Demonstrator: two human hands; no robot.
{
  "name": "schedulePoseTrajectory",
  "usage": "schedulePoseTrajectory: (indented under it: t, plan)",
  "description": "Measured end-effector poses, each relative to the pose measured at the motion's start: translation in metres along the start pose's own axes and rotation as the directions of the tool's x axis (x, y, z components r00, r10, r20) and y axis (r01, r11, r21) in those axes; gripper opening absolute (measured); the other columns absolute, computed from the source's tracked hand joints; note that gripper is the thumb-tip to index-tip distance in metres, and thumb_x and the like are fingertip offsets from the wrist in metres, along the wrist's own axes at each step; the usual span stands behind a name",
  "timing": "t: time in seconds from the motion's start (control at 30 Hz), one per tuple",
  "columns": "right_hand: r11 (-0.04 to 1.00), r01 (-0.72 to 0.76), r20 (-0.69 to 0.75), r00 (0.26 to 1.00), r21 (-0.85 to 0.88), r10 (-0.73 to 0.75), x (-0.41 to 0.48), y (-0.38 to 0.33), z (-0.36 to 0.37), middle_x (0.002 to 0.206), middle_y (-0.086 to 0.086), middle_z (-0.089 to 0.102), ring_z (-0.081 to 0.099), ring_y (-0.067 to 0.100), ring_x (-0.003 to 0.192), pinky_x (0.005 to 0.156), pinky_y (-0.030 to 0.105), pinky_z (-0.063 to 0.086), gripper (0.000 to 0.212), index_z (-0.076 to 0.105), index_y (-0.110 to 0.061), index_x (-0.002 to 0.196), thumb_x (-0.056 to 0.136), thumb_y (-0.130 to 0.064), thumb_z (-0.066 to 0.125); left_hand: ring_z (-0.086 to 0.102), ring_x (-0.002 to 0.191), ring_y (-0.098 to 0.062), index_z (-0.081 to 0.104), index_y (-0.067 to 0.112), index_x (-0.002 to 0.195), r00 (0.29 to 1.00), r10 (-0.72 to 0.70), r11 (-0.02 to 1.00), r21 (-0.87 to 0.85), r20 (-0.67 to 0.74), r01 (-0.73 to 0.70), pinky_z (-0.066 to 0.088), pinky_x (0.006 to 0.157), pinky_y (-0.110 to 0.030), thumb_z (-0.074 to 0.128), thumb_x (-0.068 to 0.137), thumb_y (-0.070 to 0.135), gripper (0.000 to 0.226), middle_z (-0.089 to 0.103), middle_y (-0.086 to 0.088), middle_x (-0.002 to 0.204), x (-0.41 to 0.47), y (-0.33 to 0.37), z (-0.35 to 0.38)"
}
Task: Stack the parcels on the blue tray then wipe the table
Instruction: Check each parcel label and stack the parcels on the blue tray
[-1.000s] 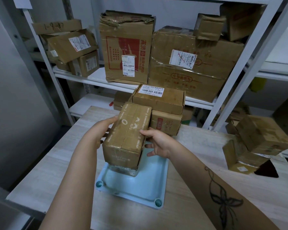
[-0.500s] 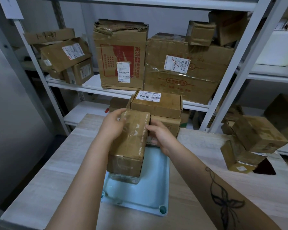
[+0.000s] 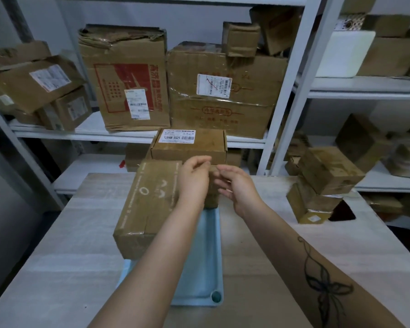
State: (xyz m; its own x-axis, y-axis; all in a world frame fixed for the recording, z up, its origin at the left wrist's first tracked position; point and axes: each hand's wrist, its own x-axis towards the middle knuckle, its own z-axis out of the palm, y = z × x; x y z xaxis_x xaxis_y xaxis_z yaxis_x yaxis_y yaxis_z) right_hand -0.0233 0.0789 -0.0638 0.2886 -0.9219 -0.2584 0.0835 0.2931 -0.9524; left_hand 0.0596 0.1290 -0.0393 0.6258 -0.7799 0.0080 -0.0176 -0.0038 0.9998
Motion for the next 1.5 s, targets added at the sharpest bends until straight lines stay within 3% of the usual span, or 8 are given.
schedulePoseTrajectory:
  t: [0.07,0.13,0.23,0.6,0.93,1.13,1.3,1.5]
  plan:
    - [1.0,-0.005,-0.019,1.0,0.019,0.005,0.001,-0.004,-0.018,0.083,-0.004,0.066,0.059,0.009,0.074,0.071,0.023,0.045,0.016,0.063,-0.02,0.092,0.096,-0.012,0.049,0.056,0.079,-0.011,0.065,0.017,0.093,0.955,-0.288,0.912,-0.283,0.07,0.296,0.041,0.064,-0.02,0.05,0.092,0.012,0.016,0.063,-0.001,0.092,0.006,-0.003,0.017]
    - [0.999,-0.008,-0.03,1.0,0.032,0.009,0.003,-0.009,-0.037,0.082,-0.003,0.065,0.057,0.009,0.071,0.07,0.022,0.044,0.016,0.062,-0.016,0.095,0.096,-0.011,0.047,0.055,0.074,-0.012,0.059,0.017,0.081,0.792,-0.563,0.626,-0.504,0.237,0.595,0.039,0.062,-0.025,0.046,0.092,0.016,0.017,0.06,0.0,0.084,0.011,-0.01,0.032]
    - [1.0,-0.001,-0.058,0.998,0.008,0.001,0.008,-0.016,-0.072,0.085,-0.002,0.064,0.058,0.01,0.075,0.076,0.026,0.044,0.016,0.062,-0.014,0.105,0.097,-0.013,0.048,0.053,0.072,-0.015,0.054,0.011,0.077,0.645,-0.686,0.415,-0.548,0.337,0.727,0.038,0.061,-0.026,0.038,0.092,0.017,0.023,0.058,-0.001,0.082,0.009,-0.028,0.061]
    - [0.945,0.171,-0.245,0.939,-0.278,-0.241,0.034,-0.032,-0.201,0.087,-0.003,0.06,0.053,0.014,0.083,0.075,0.027,0.043,0.023,0.06,-0.03,0.082,0.092,-0.01,0.055,0.057,0.073,-0.015,0.061,0.01,0.087,0.541,-0.718,0.348,-0.447,0.438,0.824,0.039,0.059,-0.026,0.04,0.093,0.02,0.024,0.064,0.0,0.086,-0.014,-0.047,0.193]
    - [0.845,0.19,-0.124,0.95,-0.5,-0.287,0.056,-0.048,-0.265,0.111,-0.002,0.058,0.055,0.01,0.095,0.085,0.025,0.049,0.029,0.057,-0.015,0.121,0.093,-0.011,0.053,0.057,0.076,-0.018,0.06,0.009,0.09,0.568,-0.721,0.416,-0.408,0.397,0.813,0.042,0.068,-0.025,0.047,0.09,0.019,0.017,0.062,-0.005,0.086,-0.02,-0.045,0.277]
    - [0.585,0.12,-0.209,0.861,-0.802,-0.463,0.069,-0.05,-0.298,0.145,0.002,0.037,0.031,0.018,0.134,0.11,0.034,0.029,0.05,0.04,-0.021,0.139,0.092,-0.023,0.057,0.048,0.066,-0.018,0.057,0.016,0.11,0.612,-0.728,0.536,-0.301,0.308,0.789,0.042,0.061,-0.026,0.056,0.088,0.02,0.022,0.052,-0.01,0.08,-0.029,-0.038,0.309]
    - [0.567,-0.159,-0.335,0.916,-0.808,-0.22,0.085,-0.045,-0.323,0.158,0.016,0.008,0.003,0.032,0.147,0.119,0.047,0.003,0.087,0.009,-0.014,0.151,0.087,-0.049,0.057,0.048,0.07,-0.023,0.053,0.012,0.095,0.646,-0.689,0.607,-0.225,0.329,0.762,0.045,0.064,-0.035,0.058,0.09,0.021,0.01,0.046,-0.008,0.083,-0.038,-0.03,0.326]
    - [0.716,-0.117,-0.314,0.938,-0.688,-0.149,0.089,-0.042,-0.334,0.147,0.015,0.027,0.026,0.033,0.138,0.112,0.044,0.023,0.085,0.018,-0.011,0.148,0.084,-0.045,0.064,0.054,0.072,-0.023,0.055,0.018,0.079,0.65,-0.626,0.645,-0.182,0.43,0.742,0.046,0.058,-0.036,0.054,0.094,0.029,0.019,0.056,-0.007,0.08,-0.045,-0.025,0.335]
